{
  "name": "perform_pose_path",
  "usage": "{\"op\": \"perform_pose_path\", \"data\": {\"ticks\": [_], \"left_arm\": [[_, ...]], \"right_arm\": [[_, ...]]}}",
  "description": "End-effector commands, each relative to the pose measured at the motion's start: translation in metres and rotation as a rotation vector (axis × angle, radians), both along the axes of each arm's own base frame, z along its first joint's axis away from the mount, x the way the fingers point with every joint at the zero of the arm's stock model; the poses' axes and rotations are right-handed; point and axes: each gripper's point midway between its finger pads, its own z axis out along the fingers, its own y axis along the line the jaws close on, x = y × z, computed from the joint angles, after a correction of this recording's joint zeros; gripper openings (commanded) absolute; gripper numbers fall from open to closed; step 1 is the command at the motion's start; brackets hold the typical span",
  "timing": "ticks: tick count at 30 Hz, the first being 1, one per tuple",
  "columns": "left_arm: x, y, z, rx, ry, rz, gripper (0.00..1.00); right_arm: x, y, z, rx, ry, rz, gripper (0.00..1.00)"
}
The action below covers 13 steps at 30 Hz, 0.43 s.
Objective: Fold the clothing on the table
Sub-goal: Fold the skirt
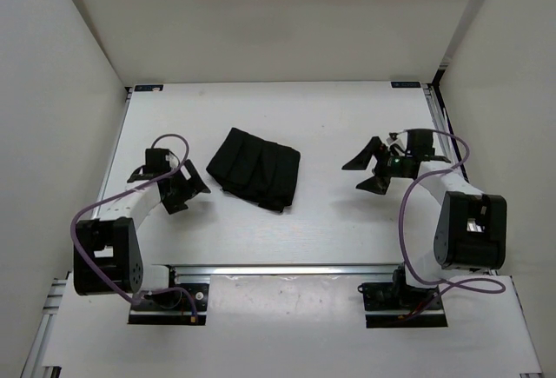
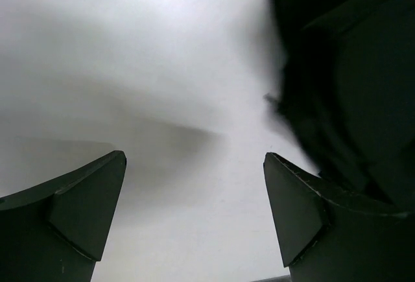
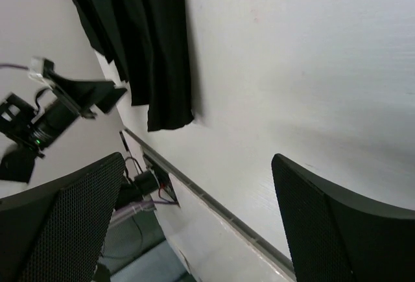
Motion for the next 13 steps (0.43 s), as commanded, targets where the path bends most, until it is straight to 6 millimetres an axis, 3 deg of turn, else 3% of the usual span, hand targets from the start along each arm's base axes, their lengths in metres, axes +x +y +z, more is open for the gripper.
{"op": "perform_pose_path", "data": {"ticks": [1, 9, 13], "left_arm": [[-0.012, 0.010, -0.002, 0.027, 0.014, 0.041, 0.99], [-0.011, 0.012, 0.000, -0.018, -0.027, 0.035, 0.99], [-0.014, 0.014, 0.000, 0.058, -0.013, 0.010, 0.99]], "right_arm": [[0.021, -0.011, 0.018, -0.012, -0.108, -0.060, 0.99], [0.022, -0.003, 0.005, -0.040, -0.056, -0.002, 0.99], [0.021, 0.010, -0.003, -0.132, -0.033, 0.083, 0.99]]}}
